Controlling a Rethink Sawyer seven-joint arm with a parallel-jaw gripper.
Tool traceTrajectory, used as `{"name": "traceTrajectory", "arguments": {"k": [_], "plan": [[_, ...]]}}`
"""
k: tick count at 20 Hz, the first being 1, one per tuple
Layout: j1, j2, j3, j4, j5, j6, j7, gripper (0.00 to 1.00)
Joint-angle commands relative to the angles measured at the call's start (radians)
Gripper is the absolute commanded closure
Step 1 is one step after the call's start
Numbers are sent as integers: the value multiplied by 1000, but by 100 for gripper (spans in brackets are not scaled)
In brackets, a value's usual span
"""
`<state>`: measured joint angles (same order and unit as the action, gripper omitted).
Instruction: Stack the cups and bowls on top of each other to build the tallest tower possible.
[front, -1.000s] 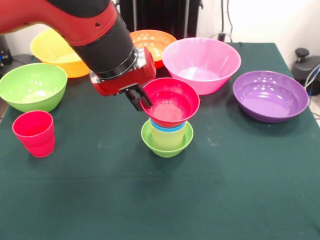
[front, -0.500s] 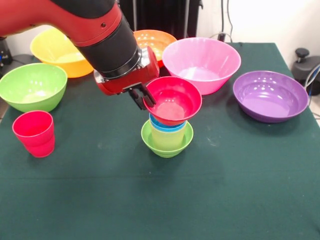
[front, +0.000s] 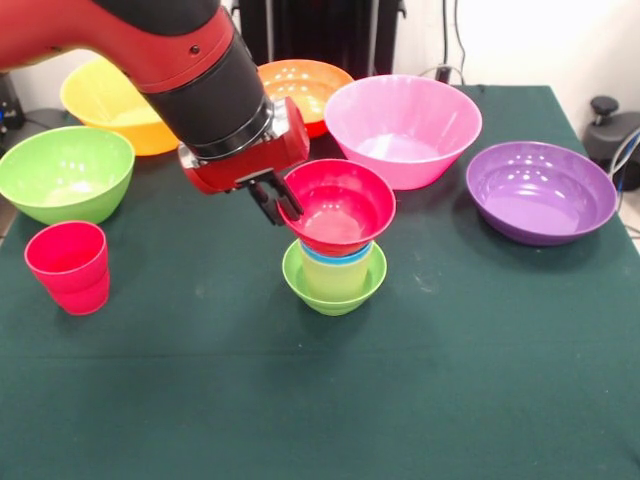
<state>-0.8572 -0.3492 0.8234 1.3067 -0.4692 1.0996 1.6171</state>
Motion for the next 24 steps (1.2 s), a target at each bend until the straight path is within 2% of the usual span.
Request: {"name": "traceTrajectory", "arguments": {"k": [1, 24], "plan": [[9, 55, 11, 43, -74, -63, -296, 100], [11, 52, 8, 69, -67, -72, -271, 100]]}}
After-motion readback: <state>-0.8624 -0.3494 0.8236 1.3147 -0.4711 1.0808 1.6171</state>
